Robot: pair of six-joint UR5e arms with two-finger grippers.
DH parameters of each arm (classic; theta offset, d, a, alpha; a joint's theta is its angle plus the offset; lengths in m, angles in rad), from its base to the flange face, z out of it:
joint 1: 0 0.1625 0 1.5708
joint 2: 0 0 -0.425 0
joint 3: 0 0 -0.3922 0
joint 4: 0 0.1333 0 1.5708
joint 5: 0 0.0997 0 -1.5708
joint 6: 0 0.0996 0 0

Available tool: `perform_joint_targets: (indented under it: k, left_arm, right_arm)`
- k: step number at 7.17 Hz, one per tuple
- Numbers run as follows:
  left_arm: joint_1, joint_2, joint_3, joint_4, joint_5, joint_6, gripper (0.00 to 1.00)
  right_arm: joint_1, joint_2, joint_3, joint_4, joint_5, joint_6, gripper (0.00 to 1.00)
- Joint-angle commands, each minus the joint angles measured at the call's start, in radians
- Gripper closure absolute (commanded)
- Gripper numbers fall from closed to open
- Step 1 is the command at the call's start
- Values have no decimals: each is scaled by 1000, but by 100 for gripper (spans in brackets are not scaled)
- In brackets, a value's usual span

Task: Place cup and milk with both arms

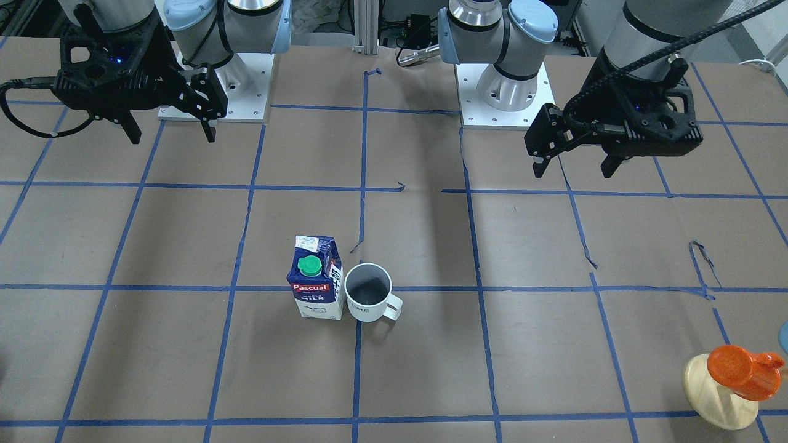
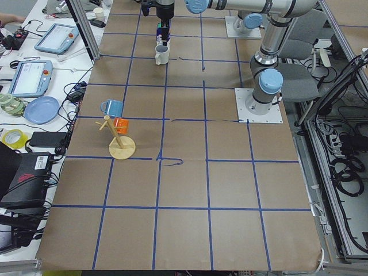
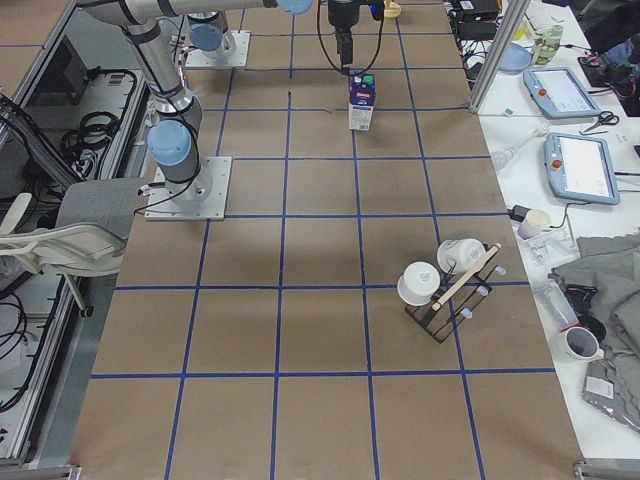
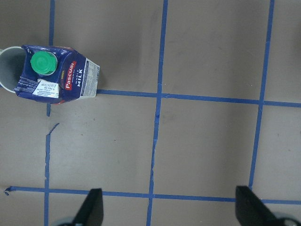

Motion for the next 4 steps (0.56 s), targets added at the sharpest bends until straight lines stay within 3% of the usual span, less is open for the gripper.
perform_joint_targets:
  k: [1,4]
  left_arm:
    - [0,0,0,0,0,1,0]
    - [0,-6,3,5,-5,0,0]
  right_arm:
    - [1,-1,-6,-6,-2,64,0]
    - [4,4,0,-32,-2,64,0]
